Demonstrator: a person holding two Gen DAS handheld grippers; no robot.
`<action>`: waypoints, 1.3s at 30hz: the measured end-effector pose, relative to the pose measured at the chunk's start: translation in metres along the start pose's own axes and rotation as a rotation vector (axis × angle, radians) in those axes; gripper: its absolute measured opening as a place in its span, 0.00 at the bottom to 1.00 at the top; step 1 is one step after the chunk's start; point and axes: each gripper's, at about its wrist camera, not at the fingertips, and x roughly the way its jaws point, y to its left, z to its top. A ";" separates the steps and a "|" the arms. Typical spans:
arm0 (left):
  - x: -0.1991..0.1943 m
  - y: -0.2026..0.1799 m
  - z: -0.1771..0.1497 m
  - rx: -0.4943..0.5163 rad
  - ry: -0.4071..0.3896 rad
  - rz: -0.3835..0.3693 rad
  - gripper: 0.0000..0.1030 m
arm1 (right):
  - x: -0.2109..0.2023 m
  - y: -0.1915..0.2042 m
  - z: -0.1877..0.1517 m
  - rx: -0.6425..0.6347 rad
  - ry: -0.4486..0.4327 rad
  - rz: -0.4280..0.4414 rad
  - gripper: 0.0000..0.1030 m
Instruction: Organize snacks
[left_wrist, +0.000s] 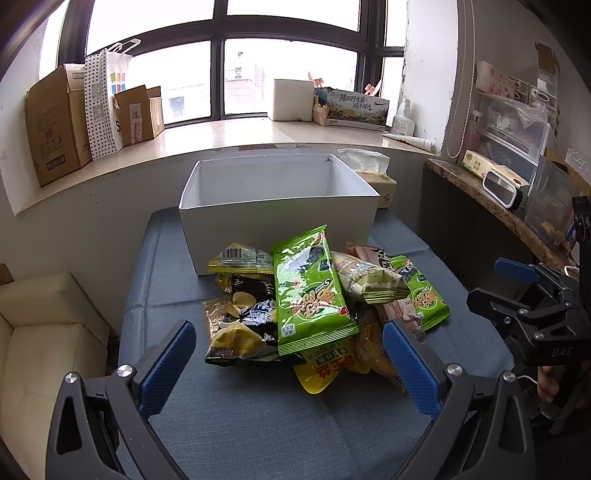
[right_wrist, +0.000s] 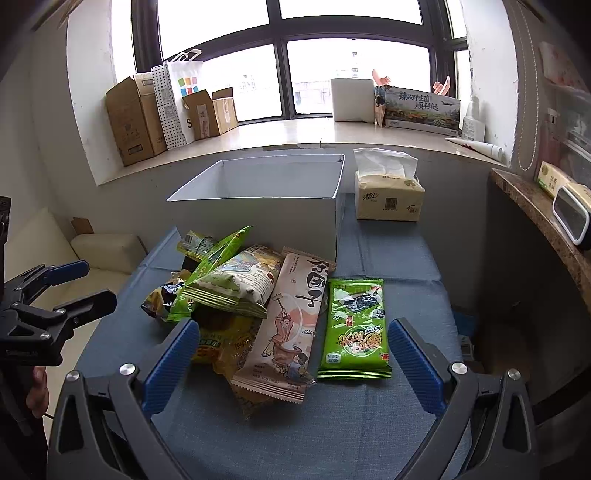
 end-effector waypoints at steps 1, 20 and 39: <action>0.000 0.000 0.000 0.000 0.000 0.002 1.00 | 0.000 0.000 0.000 0.001 0.001 -0.001 1.00; 0.002 -0.003 -0.001 0.008 0.002 0.005 1.00 | -0.001 0.003 -0.002 -0.002 0.001 0.013 1.00; 0.000 -0.002 -0.002 0.007 0.004 0.008 1.00 | 0.000 0.003 -0.003 0.000 0.010 0.019 1.00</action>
